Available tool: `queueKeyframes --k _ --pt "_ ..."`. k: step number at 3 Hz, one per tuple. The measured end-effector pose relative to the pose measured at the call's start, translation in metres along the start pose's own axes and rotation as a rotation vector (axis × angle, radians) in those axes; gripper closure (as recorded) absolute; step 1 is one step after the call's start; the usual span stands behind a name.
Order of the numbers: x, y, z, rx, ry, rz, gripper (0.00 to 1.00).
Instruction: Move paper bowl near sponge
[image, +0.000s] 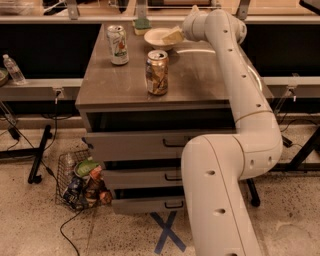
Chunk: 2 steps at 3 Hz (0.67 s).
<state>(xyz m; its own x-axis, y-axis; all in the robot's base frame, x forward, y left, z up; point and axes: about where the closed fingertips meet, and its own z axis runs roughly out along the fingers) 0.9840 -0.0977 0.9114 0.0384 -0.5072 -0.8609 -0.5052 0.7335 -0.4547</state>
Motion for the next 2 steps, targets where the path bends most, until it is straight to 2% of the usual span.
queueKeyframes --k 1,2 --pt "-0.011 -0.011 -0.019 -0.016 -0.06 0.055 0.0" --pt "-0.013 -0.013 -0.047 -0.088 -0.129 0.176 0.0"
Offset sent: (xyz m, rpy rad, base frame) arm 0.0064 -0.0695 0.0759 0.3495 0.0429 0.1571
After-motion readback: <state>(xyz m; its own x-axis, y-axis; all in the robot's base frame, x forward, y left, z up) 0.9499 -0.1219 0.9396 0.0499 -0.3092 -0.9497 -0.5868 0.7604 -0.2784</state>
